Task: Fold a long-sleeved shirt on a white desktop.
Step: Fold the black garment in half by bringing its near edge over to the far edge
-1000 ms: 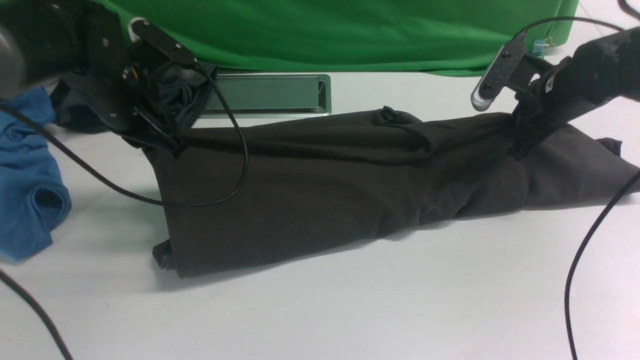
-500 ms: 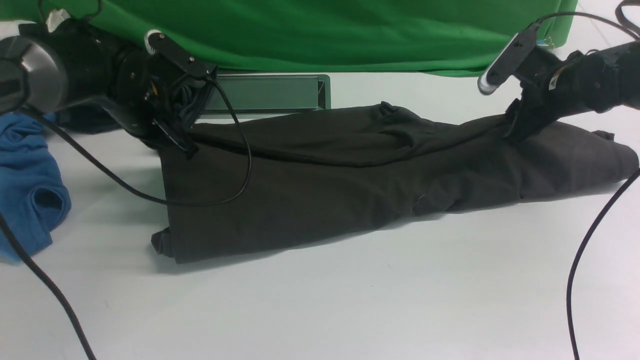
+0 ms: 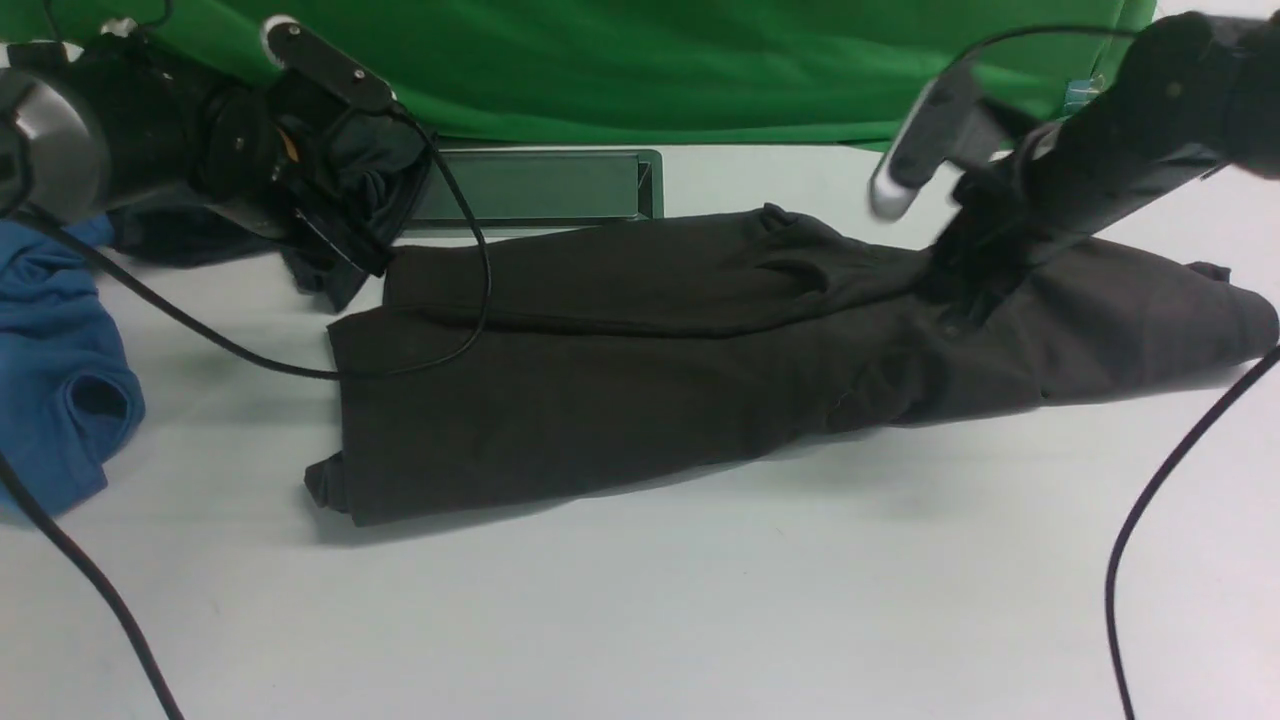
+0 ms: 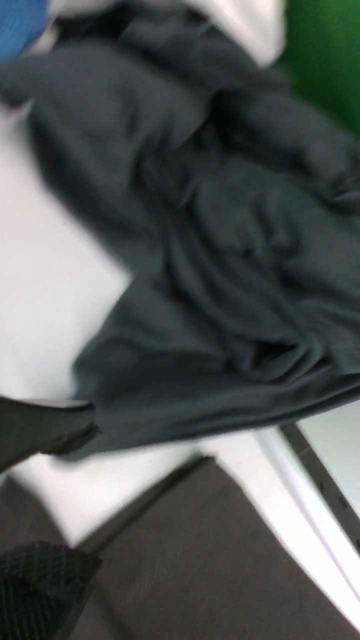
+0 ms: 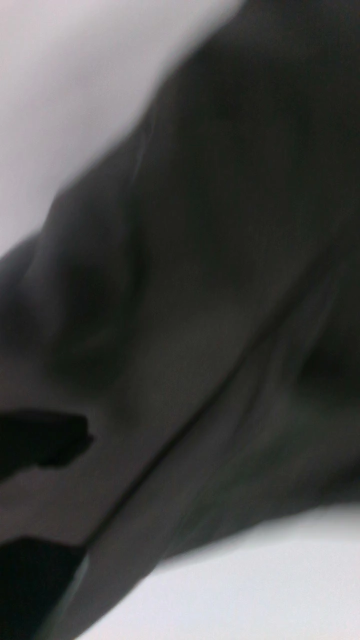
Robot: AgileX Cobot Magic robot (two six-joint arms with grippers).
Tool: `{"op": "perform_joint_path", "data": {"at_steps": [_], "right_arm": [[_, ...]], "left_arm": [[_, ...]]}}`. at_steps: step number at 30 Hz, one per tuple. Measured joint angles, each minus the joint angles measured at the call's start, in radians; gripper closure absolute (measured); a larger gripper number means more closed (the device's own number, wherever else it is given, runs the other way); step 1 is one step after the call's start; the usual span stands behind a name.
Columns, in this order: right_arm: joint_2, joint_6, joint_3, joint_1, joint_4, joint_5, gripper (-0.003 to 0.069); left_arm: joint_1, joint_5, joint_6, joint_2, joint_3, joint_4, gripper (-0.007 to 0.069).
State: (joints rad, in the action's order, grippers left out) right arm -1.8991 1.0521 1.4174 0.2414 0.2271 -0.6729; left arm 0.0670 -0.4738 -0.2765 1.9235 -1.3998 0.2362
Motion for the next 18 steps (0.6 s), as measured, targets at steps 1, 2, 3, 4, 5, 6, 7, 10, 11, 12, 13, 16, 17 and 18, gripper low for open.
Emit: {"op": "perform_joint_path", "data": {"at_steps": [1, 2, 3, 4, 5, 6, 7, 10, 11, 12, 13, 16, 17, 18], "right_arm": [[-0.007, 0.05, 0.0, 0.004, 0.032, 0.007, 0.0278], [-0.018, 0.114, 0.0, 0.009, 0.058, 0.037, 0.0201], [-0.028, 0.147, 0.0, 0.009, 0.068, 0.066, 0.0155], [-0.033, 0.159, 0.0, 0.01, 0.072, 0.079, 0.014], [-0.049, 0.195, 0.0, 0.011, 0.076, 0.118, 0.0108], [-0.066, 0.227, 0.0, 0.014, 0.08, 0.136, 0.0098], [-0.078, 0.241, 0.0, 0.016, 0.082, 0.145, 0.0099], [-0.105, 0.266, 0.0, 0.024, 0.1, 0.168, 0.0102], [-0.114, 0.282, 0.0, 0.027, 0.117, 0.179, 0.0103], [-0.124, 0.303, 0.0, 0.029, 0.141, 0.191, 0.0103], [-0.131, 0.321, 0.002, 0.03, 0.161, 0.192, 0.0103], [-0.164, 0.358, 0.029, 0.033, 0.229, 0.188, 0.0103], [-0.173, 0.365, 0.037, 0.033, 0.239, 0.189, 0.0104], [-0.18, 0.366, 0.042, 0.033, 0.244, 0.189, 0.0106]], "left_arm": [[0.001, -0.02, 0.001, -0.009, 0.0, -0.04, 0.0344], [0.011, -0.065, -0.01, -0.029, 0.0, -0.117, 0.0427], [0.017, -0.1, -0.035, -0.043, 0.001, -0.163, 0.0478], [0.024, -0.119, -0.057, -0.054, 0.004, -0.198, 0.0513], [0.045, -0.151, -0.112, -0.086, 0.018, -0.273, 0.0568], [0.071, -0.157, -0.145, -0.123, 0.051, -0.332, 0.0595], [0.092, -0.153, -0.158, -0.15, 0.08, -0.359, 0.0604], [0.144, -0.121, -0.169, -0.223, 0.167, -0.39, 0.0608], [0.158, -0.105, -0.169, -0.244, 0.199, -0.395, 0.0609], [0.176, -0.08, -0.17, -0.274, 0.248, -0.397, 0.0609], [0.188, -0.064, -0.17, -0.293, 0.28, -0.398, 0.0609], [0.224, -0.018, -0.17, -0.35, 0.392, -0.414, 0.0609], [0.232, -0.014, -0.171, -0.362, 0.41, -0.42, 0.0609], [0.233, -0.012, -0.171, -0.364, 0.414, -0.42, 0.0609]]}}
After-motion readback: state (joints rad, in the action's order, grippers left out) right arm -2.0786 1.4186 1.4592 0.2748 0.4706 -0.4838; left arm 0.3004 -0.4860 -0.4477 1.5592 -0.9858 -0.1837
